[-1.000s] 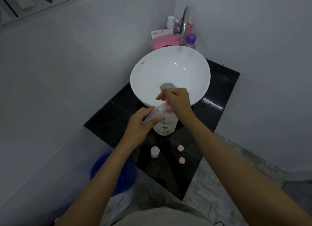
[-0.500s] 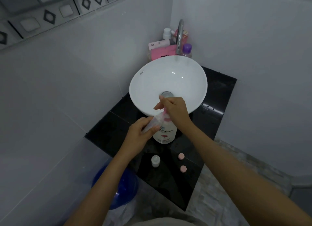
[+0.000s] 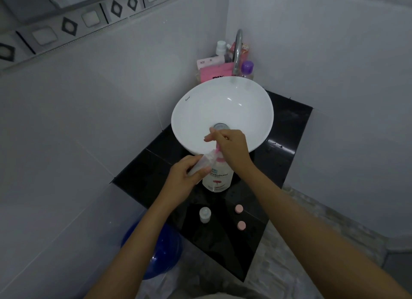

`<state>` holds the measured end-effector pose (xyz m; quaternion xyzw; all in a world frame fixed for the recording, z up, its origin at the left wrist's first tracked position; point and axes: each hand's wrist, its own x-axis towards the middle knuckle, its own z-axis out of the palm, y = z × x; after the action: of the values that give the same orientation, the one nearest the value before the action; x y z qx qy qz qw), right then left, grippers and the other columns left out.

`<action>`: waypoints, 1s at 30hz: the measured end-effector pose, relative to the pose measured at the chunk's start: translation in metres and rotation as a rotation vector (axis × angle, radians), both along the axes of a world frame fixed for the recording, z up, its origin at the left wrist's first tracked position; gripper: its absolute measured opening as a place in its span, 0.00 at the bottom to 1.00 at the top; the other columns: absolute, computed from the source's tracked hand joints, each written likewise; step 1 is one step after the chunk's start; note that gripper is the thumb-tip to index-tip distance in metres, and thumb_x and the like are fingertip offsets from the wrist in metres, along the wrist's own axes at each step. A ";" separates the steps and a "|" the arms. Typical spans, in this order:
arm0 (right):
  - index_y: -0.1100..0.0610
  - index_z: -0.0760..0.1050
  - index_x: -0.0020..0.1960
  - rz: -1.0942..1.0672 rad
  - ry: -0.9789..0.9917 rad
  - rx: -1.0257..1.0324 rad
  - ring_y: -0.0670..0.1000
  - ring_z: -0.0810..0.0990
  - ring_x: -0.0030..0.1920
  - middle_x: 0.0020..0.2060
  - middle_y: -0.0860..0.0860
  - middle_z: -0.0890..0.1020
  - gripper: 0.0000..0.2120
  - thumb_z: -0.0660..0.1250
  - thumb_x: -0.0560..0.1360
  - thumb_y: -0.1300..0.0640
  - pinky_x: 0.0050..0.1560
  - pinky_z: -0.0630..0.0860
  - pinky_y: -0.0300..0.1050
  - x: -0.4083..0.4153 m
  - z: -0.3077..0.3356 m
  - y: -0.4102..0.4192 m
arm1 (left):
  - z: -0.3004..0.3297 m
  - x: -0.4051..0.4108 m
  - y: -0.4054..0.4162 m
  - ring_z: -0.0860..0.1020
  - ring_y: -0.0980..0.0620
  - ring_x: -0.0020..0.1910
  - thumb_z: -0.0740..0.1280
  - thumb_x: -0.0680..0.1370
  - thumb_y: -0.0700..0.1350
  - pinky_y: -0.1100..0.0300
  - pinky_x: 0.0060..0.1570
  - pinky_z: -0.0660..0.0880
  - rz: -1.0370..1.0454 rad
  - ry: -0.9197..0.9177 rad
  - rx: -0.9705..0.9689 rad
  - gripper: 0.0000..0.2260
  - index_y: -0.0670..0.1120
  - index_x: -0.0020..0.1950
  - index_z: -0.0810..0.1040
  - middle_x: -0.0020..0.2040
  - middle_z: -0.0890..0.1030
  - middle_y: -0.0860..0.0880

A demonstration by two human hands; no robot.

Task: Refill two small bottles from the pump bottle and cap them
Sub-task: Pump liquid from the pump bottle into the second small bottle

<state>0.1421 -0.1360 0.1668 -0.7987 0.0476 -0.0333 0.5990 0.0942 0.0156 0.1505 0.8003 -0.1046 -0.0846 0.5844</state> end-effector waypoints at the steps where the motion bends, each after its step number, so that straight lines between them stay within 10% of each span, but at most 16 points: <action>1: 0.61 0.84 0.41 -0.004 -0.002 0.013 0.41 0.73 0.25 0.23 0.43 0.75 0.17 0.63 0.78 0.52 0.30 0.76 0.47 0.000 -0.001 0.000 | 0.001 0.000 0.000 0.76 0.68 0.46 0.66 0.77 0.44 0.78 0.42 0.71 -0.001 -0.001 -0.001 0.15 0.47 0.64 0.75 0.52 0.78 0.49; 7: 0.47 0.82 0.33 0.022 -0.006 -0.127 0.42 0.79 0.37 0.39 0.35 0.83 0.20 0.57 0.77 0.47 0.57 0.72 0.66 -0.002 -0.018 0.005 | -0.006 -0.001 0.000 0.77 0.66 0.46 0.67 0.76 0.46 0.76 0.43 0.72 0.014 0.034 0.030 0.17 0.47 0.65 0.75 0.52 0.79 0.49; 16: 0.56 0.84 0.39 -0.004 -0.013 -0.055 0.44 0.73 0.24 0.19 0.45 0.72 0.18 0.61 0.79 0.51 0.40 0.79 0.55 -0.002 -0.003 0.003 | 0.006 0.000 0.001 0.76 0.70 0.45 0.66 0.76 0.44 0.78 0.42 0.71 -0.007 0.036 -0.005 0.14 0.50 0.62 0.76 0.49 0.78 0.54; 24: 0.49 0.82 0.34 0.004 -0.018 -0.154 0.42 0.80 0.35 0.44 0.44 0.86 0.20 0.58 0.78 0.50 0.56 0.75 0.60 -0.001 -0.021 0.003 | -0.006 -0.001 0.000 0.77 0.61 0.49 0.67 0.76 0.46 0.79 0.42 0.71 0.004 0.070 0.028 0.18 0.46 0.66 0.74 0.53 0.78 0.51; 30: 0.53 0.84 0.39 -0.007 -0.026 -0.087 0.44 0.76 0.26 0.25 0.49 0.78 0.16 0.61 0.78 0.50 0.47 0.77 0.56 0.000 -0.008 0.001 | 0.003 0.003 0.002 0.76 0.70 0.48 0.66 0.76 0.45 0.78 0.43 0.72 -0.031 0.057 -0.010 0.15 0.50 0.63 0.75 0.53 0.79 0.53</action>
<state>0.1425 -0.1348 0.1588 -0.8234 0.0409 -0.0477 0.5639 0.0973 0.0174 0.1535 0.7928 -0.1007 -0.1159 0.5898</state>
